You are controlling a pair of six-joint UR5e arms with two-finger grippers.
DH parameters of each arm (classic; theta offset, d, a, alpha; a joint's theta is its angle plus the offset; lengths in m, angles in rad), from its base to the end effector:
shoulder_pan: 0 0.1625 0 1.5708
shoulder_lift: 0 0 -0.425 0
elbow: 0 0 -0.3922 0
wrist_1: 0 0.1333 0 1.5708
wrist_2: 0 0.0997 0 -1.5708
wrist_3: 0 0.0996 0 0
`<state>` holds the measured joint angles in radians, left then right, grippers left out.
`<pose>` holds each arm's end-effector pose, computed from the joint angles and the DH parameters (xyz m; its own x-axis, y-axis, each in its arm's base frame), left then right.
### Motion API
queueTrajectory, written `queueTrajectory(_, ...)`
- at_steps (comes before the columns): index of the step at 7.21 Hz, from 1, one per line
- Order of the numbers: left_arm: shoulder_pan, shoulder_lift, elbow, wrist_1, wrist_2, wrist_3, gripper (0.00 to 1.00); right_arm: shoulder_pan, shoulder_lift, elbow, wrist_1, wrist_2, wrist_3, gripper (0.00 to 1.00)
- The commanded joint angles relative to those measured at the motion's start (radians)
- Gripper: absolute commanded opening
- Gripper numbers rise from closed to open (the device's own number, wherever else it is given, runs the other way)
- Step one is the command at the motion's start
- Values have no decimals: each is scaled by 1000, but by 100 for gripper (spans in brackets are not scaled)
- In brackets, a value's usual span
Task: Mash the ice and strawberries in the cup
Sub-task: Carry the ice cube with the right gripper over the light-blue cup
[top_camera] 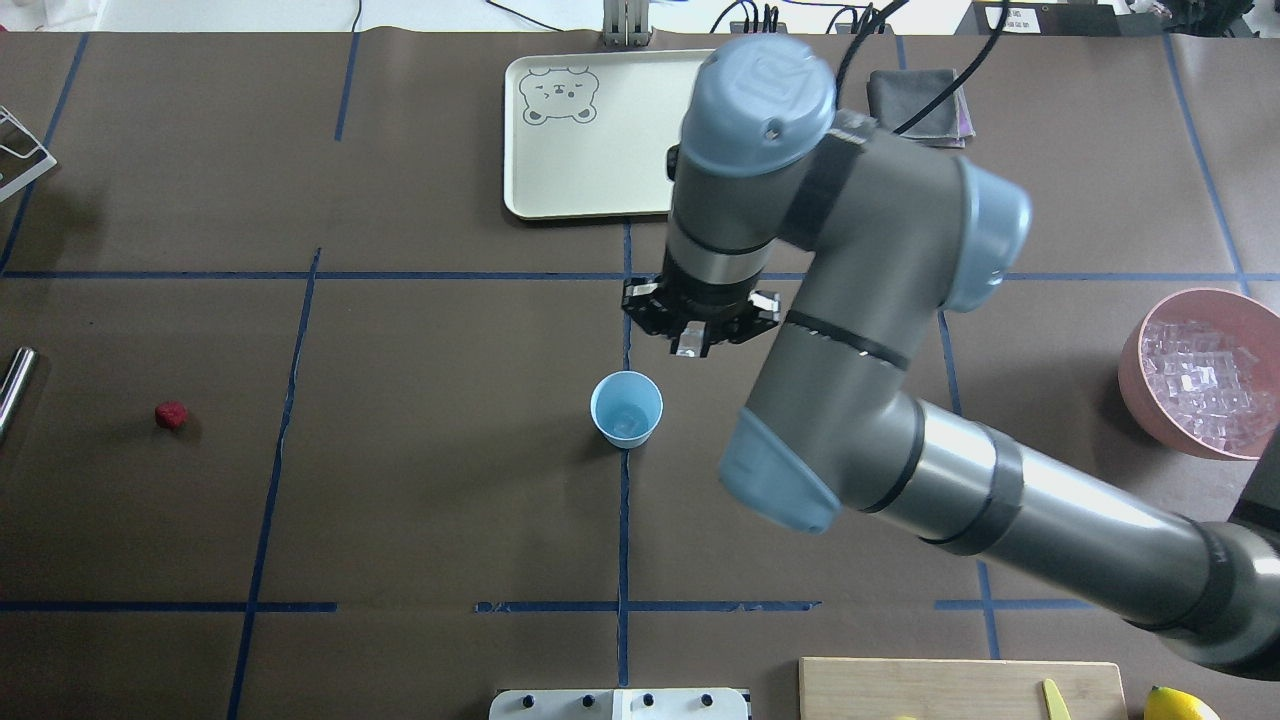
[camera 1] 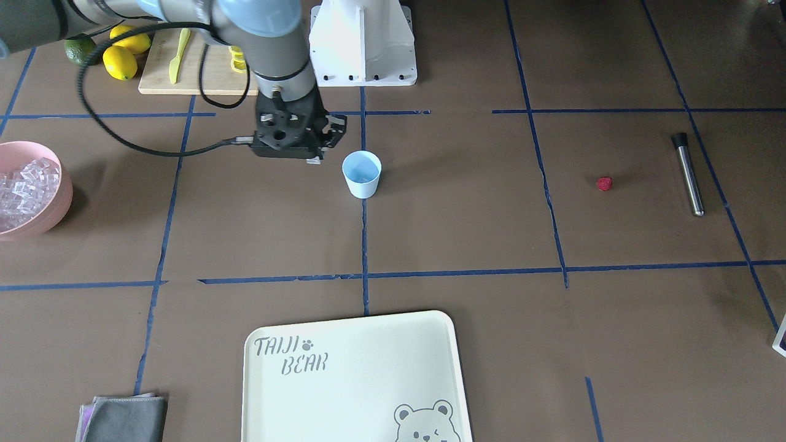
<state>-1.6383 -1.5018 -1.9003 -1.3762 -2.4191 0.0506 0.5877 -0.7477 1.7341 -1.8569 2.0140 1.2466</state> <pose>-0.0890 -0.4485 0.5446 0.6656 0.0550 -0.7442 0.0337 0.9940 0.1036 -0.5009 -0.4426 0.1289 0.6895 0.1136 0.7153 -0.0541 0.9929 -0.1055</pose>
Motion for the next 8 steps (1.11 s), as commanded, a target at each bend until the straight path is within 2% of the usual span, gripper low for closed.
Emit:
queueTrajectory(1, 0, 0, 3, 0, 0, 0, 100, -78, 62, -94, 31, -53, 68, 0)
queueTrajectory(4, 0, 0, 3, 0, 0, 0, 100, -101, 65, -117, 38, -61, 68, 1)
queueTrajectory(5, 2, 0, 1, 0, 0, 0, 100, -101, 67, -134, 38, -61, 66, 3)
queueTrajectory(6, 0, 0, 0, 0, 0, 0, 100, -101, 65, -136, 38, -61, 66, 9)
queueTrajectory(7, 2, 0, 0, 0, 0, 0, 100, -101, 65, -136, 38, -61, 66, 36)
queueTrajectory(8, 2, 0, 1, 0, 0, 0, 100, -101, 65, -136, 38, -61, 66, 58)
